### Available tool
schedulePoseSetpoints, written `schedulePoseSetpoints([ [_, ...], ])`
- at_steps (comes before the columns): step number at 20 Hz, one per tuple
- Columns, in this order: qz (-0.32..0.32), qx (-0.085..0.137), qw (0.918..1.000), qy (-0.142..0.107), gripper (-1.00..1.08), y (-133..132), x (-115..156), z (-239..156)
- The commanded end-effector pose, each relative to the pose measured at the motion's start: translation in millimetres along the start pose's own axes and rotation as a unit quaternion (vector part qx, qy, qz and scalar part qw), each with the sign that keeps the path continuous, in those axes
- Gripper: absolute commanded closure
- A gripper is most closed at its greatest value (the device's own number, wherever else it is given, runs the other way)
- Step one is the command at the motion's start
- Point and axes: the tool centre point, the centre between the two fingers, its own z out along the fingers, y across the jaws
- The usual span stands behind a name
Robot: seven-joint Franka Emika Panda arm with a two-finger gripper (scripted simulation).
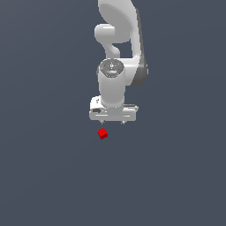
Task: Pick up the red cube and move it to a goal position.
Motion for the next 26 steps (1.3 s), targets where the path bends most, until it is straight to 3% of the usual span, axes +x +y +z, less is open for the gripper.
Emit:
schedulePoseSetpoints([
  [1, 0.0, 0.0, 1.0, 0.0, -0.92, 0, 0, 0],
  [16, -0.067, -0.001, 0.9977, 0.001, -0.92, 15, -6, 33],
  [26, -0.177, -0.004, 0.9842, 0.003, -0.92, 40, -9, 87],
])
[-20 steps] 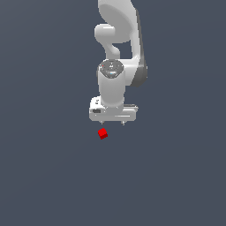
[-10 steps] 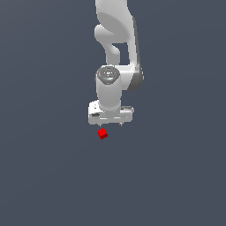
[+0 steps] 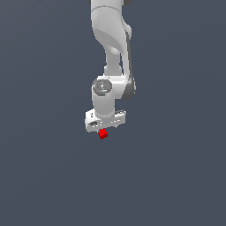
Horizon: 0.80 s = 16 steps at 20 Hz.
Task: Pick up the red cube and move it to a goal position.
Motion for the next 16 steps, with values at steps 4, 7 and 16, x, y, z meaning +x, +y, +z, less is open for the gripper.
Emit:
schedulePoseSetpoints([
  [4, -0.055, -0.001, 0.9985, 0.001, -0.92, 12, -4, 27],
  [7, -0.076, -0.002, 0.9971, 0.002, -0.92, 17, -5, 37],
  [16, -0.108, -0.003, 0.9942, 0.002, -0.92, 25, -5, 53],
])
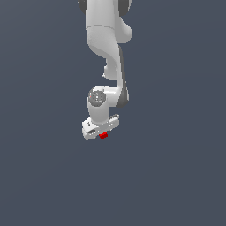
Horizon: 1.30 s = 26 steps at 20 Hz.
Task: Pick up the red cube and move it to a goal position.
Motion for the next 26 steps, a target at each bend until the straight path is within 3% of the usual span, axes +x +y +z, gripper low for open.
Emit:
schedulePoseSetpoints([
  [1, -0.003, 0.0, 1.0, 0.0, -0.92, 1, 0, 1],
  [7, 0.003, 0.0, 1.0, 0.0, -0.92, 0, 1, -2],
  [8, 0.003, 0.0, 1.0, 0.0, 1.08, 0, 1, -2],
  [26, 0.003, 0.0, 1.0, 0.0, 1.08, -6, -1, -16],
])
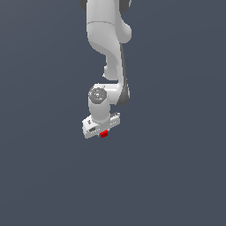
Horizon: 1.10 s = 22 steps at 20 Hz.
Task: Pick up the red cube and move it to a goal position.
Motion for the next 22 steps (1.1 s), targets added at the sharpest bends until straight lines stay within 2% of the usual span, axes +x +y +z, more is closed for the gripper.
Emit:
schedulePoseSetpoints([
  [1, 0.0, 0.0, 1.0, 0.001, 1.08, -3, -1, -8],
  [9, 0.0, -0.001, 1.0, 0.0, 1.08, -23, -8, -54],
  [22, 0.0, -0.001, 1.0, 0.0, 1.08, -72, -23, -171],
])
